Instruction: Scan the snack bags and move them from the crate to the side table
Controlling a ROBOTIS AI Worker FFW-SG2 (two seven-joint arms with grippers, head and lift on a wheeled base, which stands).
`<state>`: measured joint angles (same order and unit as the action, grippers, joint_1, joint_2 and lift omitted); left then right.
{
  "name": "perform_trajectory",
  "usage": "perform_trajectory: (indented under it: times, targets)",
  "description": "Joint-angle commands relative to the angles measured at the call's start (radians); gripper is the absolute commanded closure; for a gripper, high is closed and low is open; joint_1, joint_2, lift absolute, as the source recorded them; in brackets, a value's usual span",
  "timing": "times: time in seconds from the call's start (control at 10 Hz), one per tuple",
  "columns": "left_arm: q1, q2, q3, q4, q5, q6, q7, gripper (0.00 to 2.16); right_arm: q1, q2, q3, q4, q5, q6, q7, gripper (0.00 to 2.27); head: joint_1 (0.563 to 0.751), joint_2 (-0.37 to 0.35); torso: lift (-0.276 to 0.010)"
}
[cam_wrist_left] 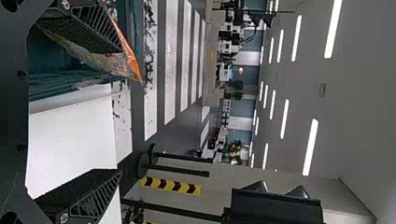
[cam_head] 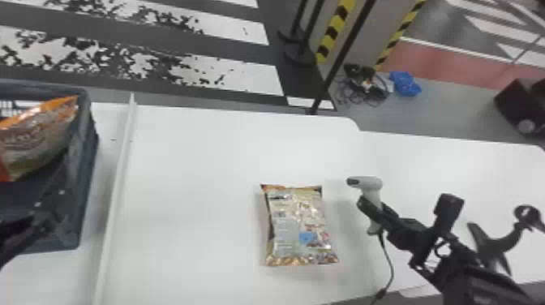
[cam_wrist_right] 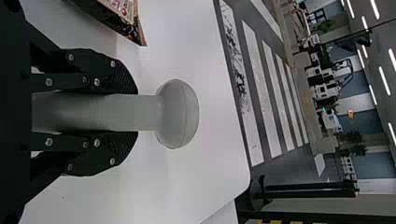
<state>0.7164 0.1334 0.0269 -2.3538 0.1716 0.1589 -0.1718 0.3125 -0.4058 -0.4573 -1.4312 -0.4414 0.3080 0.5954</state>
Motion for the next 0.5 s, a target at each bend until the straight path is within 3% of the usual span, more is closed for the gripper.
perform_trajectory:
  times: [0.0,0.3,0.4]
  targets:
    - [0.0,0.0,-0.001,-0.002,-0.001,0.0,0.0,0.08,-0.023,-0.013,0.035,0.06,0.029,-0.048,0.0,2.24,0.695,-0.35,-0.087]
    - [0.006,0.0,-0.008,0.001,-0.001,-0.003,0.008,0.08,-0.09,-0.047,0.094,0.193,0.099,-0.106,0.004,2.24,0.695,-0.35,-0.087]
    - [0.008,0.0,-0.015,0.001,-0.006,-0.003,0.008,0.08,-0.095,-0.051,0.095,0.206,0.099,-0.109,-0.006,2.06,0.695,-0.35,-0.087]
